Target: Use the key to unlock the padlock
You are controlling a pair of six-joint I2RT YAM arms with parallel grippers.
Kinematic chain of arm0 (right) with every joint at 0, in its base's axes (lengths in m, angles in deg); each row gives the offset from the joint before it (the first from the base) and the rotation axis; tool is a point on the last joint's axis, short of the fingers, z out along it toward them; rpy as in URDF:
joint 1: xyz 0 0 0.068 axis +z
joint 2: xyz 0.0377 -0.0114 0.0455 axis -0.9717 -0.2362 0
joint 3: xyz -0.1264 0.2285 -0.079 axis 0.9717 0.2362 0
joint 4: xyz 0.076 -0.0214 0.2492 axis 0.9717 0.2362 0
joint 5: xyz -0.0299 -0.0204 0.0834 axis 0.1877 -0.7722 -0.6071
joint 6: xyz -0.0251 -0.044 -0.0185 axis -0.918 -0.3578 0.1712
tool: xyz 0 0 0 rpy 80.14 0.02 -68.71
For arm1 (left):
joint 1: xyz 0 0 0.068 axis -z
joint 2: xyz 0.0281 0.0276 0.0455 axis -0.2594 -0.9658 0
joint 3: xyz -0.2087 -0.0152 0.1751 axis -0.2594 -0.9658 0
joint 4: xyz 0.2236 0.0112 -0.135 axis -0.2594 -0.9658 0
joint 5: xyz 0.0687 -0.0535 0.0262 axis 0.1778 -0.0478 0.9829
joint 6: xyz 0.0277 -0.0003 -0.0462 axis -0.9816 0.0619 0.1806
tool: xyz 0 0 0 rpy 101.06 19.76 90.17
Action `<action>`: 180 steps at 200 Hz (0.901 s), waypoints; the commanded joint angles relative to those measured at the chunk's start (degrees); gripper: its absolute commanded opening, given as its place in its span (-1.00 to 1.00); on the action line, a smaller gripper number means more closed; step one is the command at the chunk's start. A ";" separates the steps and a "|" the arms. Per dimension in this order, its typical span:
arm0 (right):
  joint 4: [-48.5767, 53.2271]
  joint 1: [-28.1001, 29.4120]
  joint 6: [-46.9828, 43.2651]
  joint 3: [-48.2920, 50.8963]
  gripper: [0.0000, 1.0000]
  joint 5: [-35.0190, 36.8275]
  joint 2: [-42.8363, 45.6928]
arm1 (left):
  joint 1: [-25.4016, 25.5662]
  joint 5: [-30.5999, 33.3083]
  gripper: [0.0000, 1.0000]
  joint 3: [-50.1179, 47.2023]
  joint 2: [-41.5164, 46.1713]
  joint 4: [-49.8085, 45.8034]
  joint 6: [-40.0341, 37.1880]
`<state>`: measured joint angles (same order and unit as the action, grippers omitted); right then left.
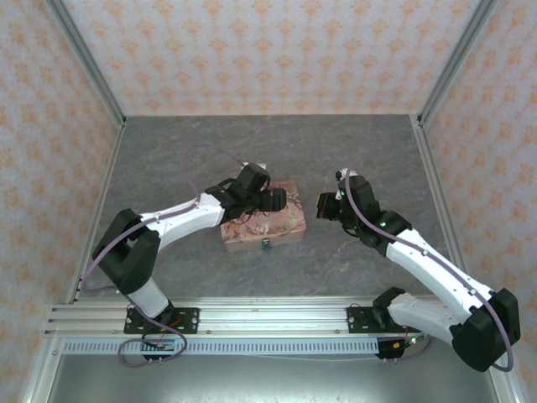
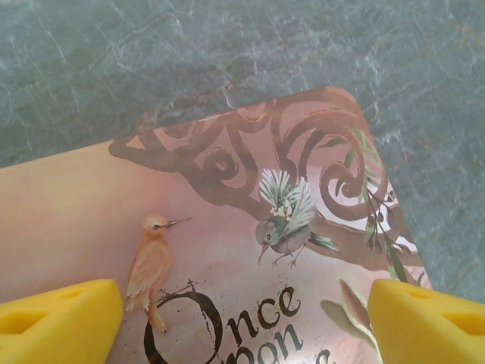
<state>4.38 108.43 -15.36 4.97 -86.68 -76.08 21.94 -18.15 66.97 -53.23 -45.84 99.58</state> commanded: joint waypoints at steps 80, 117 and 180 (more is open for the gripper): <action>-2.23 -0.02 -0.63 -0.34 -1.00 -4.14 -5.00 | -8.39 -5.73 0.67 11.26 -10.75 0.59 -6.32; -6.28 -2.05 -0.87 -0.53 -1.00 -10.90 -7.64 | -8.92 -6.25 0.70 11.82 -3.01 -1.12 -8.92; -14.19 -5.91 -0.20 -6.31 -1.00 -23.72 -21.00 | -7.96 -9.91 0.71 -8.30 19.72 2.46 -5.43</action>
<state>-5.04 102.64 -15.55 3.24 -104.30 -92.36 13.37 -25.39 66.79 -39.42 -44.22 92.34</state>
